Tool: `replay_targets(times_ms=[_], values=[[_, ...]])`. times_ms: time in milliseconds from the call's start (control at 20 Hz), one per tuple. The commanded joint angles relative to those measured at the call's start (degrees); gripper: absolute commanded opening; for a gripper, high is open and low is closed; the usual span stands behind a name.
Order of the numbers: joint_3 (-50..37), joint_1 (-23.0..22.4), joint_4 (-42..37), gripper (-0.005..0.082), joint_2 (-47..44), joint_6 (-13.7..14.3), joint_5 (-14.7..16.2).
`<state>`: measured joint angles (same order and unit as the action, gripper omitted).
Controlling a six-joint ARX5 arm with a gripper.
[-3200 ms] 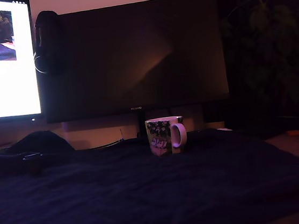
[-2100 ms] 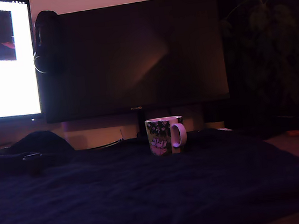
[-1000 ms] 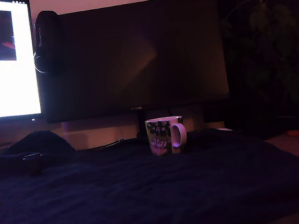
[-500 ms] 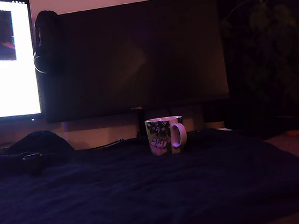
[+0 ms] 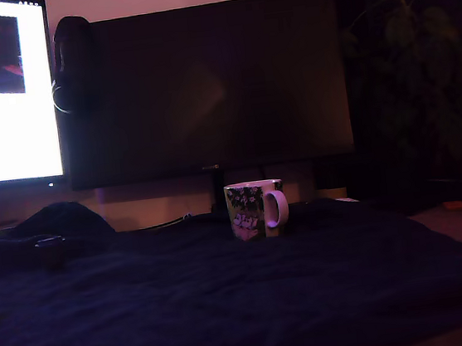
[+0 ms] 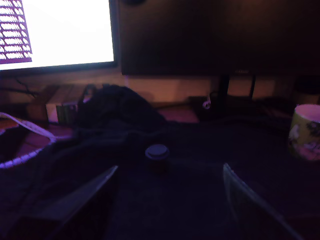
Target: Pick up the coffee capsules on the table and drop them inside the coffee cup
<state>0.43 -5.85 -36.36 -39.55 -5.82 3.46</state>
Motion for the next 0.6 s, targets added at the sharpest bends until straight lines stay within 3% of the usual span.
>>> replay_targets(times_ms=[0,550], values=[[-0.81,0.11,-4.31,0.0606,-3.87,0.26,0.2],[1.44,0.11,-26.75,0.0606,-30.36,0.13,1.75]])
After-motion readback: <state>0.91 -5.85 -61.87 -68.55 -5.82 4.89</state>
